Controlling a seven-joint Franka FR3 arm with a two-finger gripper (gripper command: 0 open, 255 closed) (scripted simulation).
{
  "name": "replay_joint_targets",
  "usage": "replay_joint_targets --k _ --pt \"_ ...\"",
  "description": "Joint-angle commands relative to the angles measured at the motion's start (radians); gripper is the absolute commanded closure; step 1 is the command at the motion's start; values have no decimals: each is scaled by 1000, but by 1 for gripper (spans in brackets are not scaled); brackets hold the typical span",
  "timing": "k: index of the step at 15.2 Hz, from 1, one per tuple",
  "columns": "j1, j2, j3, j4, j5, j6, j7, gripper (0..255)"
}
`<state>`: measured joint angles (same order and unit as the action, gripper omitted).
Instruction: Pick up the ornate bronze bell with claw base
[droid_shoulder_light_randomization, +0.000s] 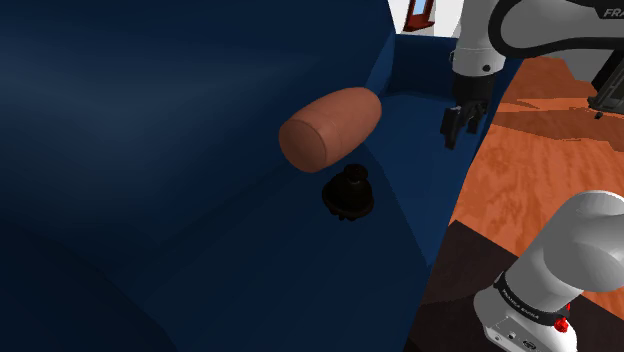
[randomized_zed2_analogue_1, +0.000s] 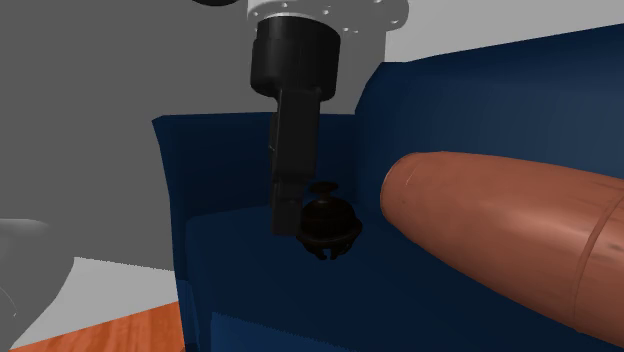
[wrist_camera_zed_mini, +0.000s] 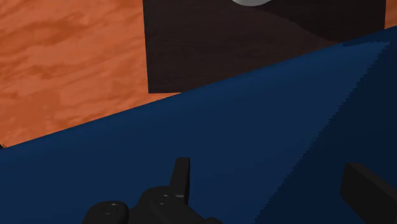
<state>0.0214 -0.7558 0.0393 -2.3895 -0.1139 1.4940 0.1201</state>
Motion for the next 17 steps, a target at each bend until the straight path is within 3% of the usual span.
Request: replay_joint_targets --k 1,10,17 --pt "0 0 0 0 0 0 0 0" --pt "59 130 166 56 118 151 201 0" --pt "83 279 294 160 148 262 356 0"
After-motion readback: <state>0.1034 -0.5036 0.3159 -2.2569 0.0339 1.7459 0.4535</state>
